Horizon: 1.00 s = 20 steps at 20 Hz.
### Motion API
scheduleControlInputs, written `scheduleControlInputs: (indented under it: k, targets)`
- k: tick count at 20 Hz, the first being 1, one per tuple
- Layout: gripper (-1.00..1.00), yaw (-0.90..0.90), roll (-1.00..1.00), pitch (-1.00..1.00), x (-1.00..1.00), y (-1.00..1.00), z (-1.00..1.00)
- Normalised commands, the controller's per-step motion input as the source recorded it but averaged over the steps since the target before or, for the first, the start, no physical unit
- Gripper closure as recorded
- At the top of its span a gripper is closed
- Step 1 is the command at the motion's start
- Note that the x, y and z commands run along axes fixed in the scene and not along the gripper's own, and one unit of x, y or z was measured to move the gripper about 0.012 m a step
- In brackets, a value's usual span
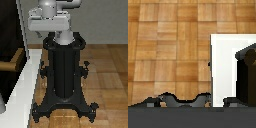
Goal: Open the door by pressing down and pulling on the handle.
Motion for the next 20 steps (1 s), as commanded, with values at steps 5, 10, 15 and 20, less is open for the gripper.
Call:
scheduleControlInputs:
  k: [5,10,15,20]
  targets:
    - [-1.0,0.0,0.0,0.0,0.0,-0.6,0.0]
    - [-1.0,0.0,0.0,0.0,0.0,-0.4,0.0]
    - [-1.0,0.0,-0.03,0.0,0.0,-0.4,0.0]
    - [-1.0,0.0,-0.09,0.0,0.0,0.0,0.0]
